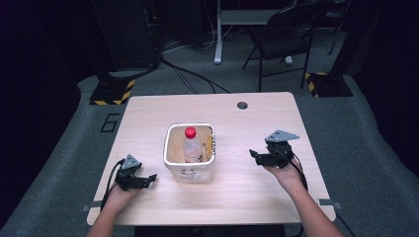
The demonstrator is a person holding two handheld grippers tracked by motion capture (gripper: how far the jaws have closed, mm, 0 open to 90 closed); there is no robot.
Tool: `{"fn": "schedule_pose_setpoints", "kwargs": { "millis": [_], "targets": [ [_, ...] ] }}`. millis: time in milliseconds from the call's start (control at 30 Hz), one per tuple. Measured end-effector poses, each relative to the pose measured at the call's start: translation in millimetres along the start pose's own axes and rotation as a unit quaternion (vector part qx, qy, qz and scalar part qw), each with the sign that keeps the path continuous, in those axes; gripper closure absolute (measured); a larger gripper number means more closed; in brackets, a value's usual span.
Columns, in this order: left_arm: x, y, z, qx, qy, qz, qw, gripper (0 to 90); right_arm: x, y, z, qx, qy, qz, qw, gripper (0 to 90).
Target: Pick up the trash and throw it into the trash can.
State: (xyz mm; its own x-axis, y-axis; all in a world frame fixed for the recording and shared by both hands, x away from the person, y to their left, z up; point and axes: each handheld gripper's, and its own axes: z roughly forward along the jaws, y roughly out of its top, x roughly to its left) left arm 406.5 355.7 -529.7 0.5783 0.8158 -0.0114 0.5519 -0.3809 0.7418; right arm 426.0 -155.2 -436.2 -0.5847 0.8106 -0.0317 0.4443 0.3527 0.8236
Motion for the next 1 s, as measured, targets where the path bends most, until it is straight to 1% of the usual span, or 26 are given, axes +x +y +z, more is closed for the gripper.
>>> {"fn": "schedule_pose_setpoints", "kwargs": {
  "millis": [167, 300, 400, 600, 667, 767, 833, 900, 933, 1000],
  "targets": [
    [0.3, 0.0, -0.2, 0.002, 0.0, 0.002, 1.0, 13.9, -3.8, -15.5, 4.3, 0.009, -0.008, 0.001, 0.9999, 23.8],
    [0.0, 0.0, 0.0, 0.0, 0.0, 0.0, 1.0, 13.9, -6.1, -27.0, 8.1, 0.016, -0.013, 0.0, 0.9998, 24.0],
    [0.0, 0.0, 0.0, 0.0, 0.0, 0.0, 1.0, 13.9, -8.3, -33.3, 10.7, 0.022, -0.015, -0.001, 0.9997, 24.1],
    [0.0, 0.0, 0.0, 0.0, 0.0, 0.0, 1.0, 14.0, -15.0, -44.0, 15.7, 0.037, -0.025, 0.008, 0.999, 24.1],
    [0.0, 0.0, -0.1, 0.0, 0.0, 0.0, 1.0, 13.9, -17.7, -48.6, 17.8, 0.045, -0.028, 0.01, 0.9986, 24.1],
    [0.1, 0.0, -0.1, 0.0, 0.0, 0.001, 1.0, 13.9, -21.1, -55.7, 21.5, 0.061, -0.03, 0.02, 0.9975, 24.0],
    [0.0, 0.0, 0.0, 0.0, 0.0, 0.0, 1.0, 13.9, -22.8, -58.4, 24.0, 0.072, -0.036, 0.021, 0.9966, 23.8],
    [0.0, 0.0, 0.0, 0.0, 0.0, 0.0, 1.0, 13.9, -25.2, -62.4, 25.1, 0.075, -0.037, 0.022, 0.9962, 24.2],
    [0.0, 0.0, 0.0, 0.0, 0.0, 0.0, 1.0, 13.9, -25.5, -63.8, 25.9, 0.077, -0.039, 0.03, 0.9958, 24.2],
    [0.1, 0.0, -0.1, 0.0, 0.0, 0.0, 1.0, 13.9, -27.0, -66.4, 26.6, 0.082, -0.042, 0.028, 0.9953, 24.1]
  ]
}}
